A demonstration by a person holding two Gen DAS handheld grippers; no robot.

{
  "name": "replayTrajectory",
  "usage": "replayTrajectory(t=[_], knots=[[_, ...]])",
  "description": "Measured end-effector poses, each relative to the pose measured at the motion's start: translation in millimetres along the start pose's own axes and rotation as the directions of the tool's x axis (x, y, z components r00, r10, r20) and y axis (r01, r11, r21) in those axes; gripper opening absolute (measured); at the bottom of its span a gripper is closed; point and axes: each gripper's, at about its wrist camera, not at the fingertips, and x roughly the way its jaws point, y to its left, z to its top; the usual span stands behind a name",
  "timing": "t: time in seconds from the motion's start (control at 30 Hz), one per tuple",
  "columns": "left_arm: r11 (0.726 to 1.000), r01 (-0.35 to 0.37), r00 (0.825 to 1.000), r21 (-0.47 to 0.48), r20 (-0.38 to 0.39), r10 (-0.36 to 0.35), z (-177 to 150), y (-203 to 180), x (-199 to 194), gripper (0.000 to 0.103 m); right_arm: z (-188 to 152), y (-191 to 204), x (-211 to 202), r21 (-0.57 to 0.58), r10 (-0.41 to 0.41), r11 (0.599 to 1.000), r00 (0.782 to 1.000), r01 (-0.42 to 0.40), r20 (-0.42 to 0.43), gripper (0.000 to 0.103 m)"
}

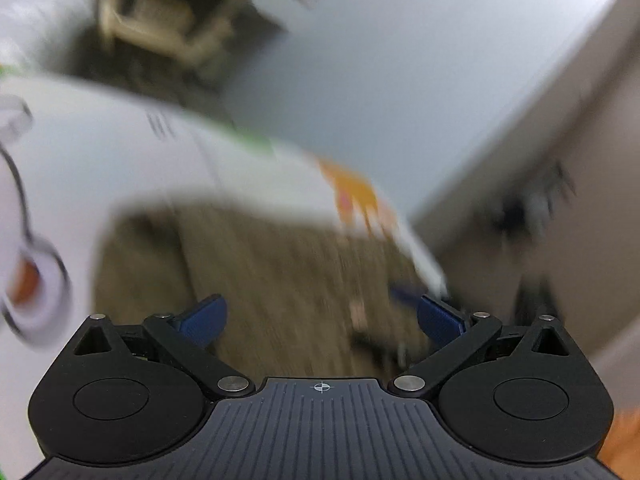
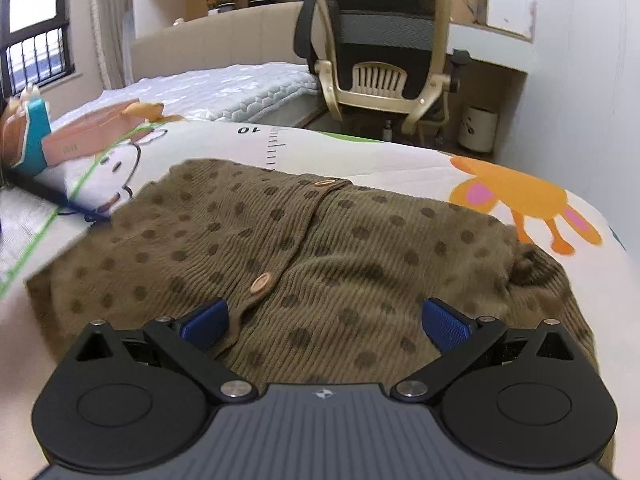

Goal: Fold clothes
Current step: 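Smooth the polka-dot shirt flat with both open grippers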

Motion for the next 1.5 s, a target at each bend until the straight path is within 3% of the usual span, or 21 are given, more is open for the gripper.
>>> replayTrajectory(t=[0.1, 0.2, 0.27, 0.37, 0.47, 0.57, 0.63, 0.67, 0.73, 0.77, 0.9, 0.97, 1.07, 1.13, 1.23, 1.3, 1.43, 1.5], knots=[[0.991, -0.103, 0.993, 0.079, -0.054, 0.108, -19.2, -5.8, 9.0, 0.103, -5.3, 1.8, -26.9, -0.001, 0.032, 0.999, 0.999, -0.032, 0.016, 0.103], [0.970, -0.170, 0.983, 0.172, -0.042, 0.179, -26.2, -17.4, 10.6, 0.103, -23.8, 2.8, -30.0, -0.043, -0.022, 0.999, 0.999, 0.020, -0.036, 0.103], [0.966, -0.187, 0.980, 0.175, -0.035, 0.196, -26.7, -17.8, 7.1, 0.103, -36.0, 0.6, -28.0, -0.051, -0.050, 0.998, 0.996, 0.046, -0.071, 0.103], [0.972, -0.210, 0.978, 0.107, 0.012, 0.210, -23.4, -10.8, -8.1, 0.103, -34.4, -3.5, -40.5, -0.060, -0.049, 0.997, 0.997, 0.046, -0.056, 0.103], [0.974, -0.220, 0.974, 0.045, 0.071, 0.217, -21.3, -4.5, -24.7, 0.103, -18.3, -10.3, -57.2, -0.100, -0.071, 0.992, 0.997, 0.071, 0.003, 0.103], [0.993, -0.113, 0.989, 0.041, 0.106, 0.108, -6.1, -11.9, -19.7, 0.103, 8.6, -25.7, -53.8, -0.087, -0.101, 0.991, 0.993, 0.106, 0.061, 0.103], [0.998, -0.004, 0.995, 0.062, 0.095, -0.002, 2.9, -18.7, -4.0, 0.103, 24.0, -40.3, -35.1, -0.045, -0.121, 0.991, 0.991, 0.124, 0.063, 0.103], [0.998, 0.012, 0.997, 0.061, 0.079, -0.017, 4.5, -19.8, 2.8, 0.103, 28.9, -46.7, -21.4, -0.026, -0.164, 0.986, 0.985, 0.166, 0.056, 0.103], [0.998, -0.053, 0.998, 0.033, 0.031, 0.052, 5.9, -17.9, 25.0, 0.103, 32.3, -59.7, 12.3, -0.007, -0.298, 0.955, 0.955, 0.298, 0.005, 0.103], [0.997, -0.073, 0.997, 0.028, 0.032, 0.072, 4.4, -16.1, 31.0, 0.103, 31.9, -63.5, 20.7, 0.004, -0.326, 0.945, 0.945, 0.326, -0.013, 0.103], [0.995, -0.102, 0.993, 0.015, 0.053, 0.101, 1.5, -14.9, 36.6, 0.103, 27.5, -68.0, 27.0, 0.040, -0.348, 0.936, 0.936, 0.350, -0.043, 0.103], [0.994, -0.104, 0.994, 0.011, 0.047, 0.104, 2.5, -16.0, 36.2, 0.103, 25.6, -56.4, 7.7, 0.025, -0.325, 0.945, 0.946, 0.325, 0.001, 0.103], [0.993, -0.117, 0.992, 0.010, 0.043, 0.116, 3.4, -18.6, 36.9, 0.103, 18.2, -41.5, -23.5, 0.035, -0.196, 0.980, 0.979, 0.195, 0.061, 0.103], [0.991, -0.130, 0.991, 0.021, 0.045, 0.129, 2.4, -21.5, 38.1, 0.103, 9.2, -30.3, -32.0, 0.034, -0.122, 0.992, 0.991, 0.120, 0.058, 0.103], [0.990, -0.136, 0.990, 0.041, 0.052, 0.134, -2.5, -23.8, 37.2, 0.103, -8.7, -12.2, -19.0, -0.030, -0.114, 0.993, 0.993, 0.113, -0.021, 0.103], [0.992, -0.116, 0.992, 0.042, 0.045, 0.114, -4.7, -21.7, 34.8, 0.103, -18.9, -9.2, -14.6, -0.047, -0.128, 0.991, 0.991, 0.127, -0.026, 0.103], [0.995, -0.079, 0.995, -0.058, 0.057, 0.083, -4.9, -4.5, 1.5, 0.103, -24.6, -10.0, -16.6, -0.047, -0.129, 0.991, 0.991, 0.127, -0.027, 0.103], [0.984, -0.152, 0.981, -0.092, 0.105, 0.161, -8.2, 5.6, -19.4, 0.103, -27.2, -8.7, -18.2, -0.045, -0.130, 0.991, 0.991, 0.129, -0.023, 0.103]])
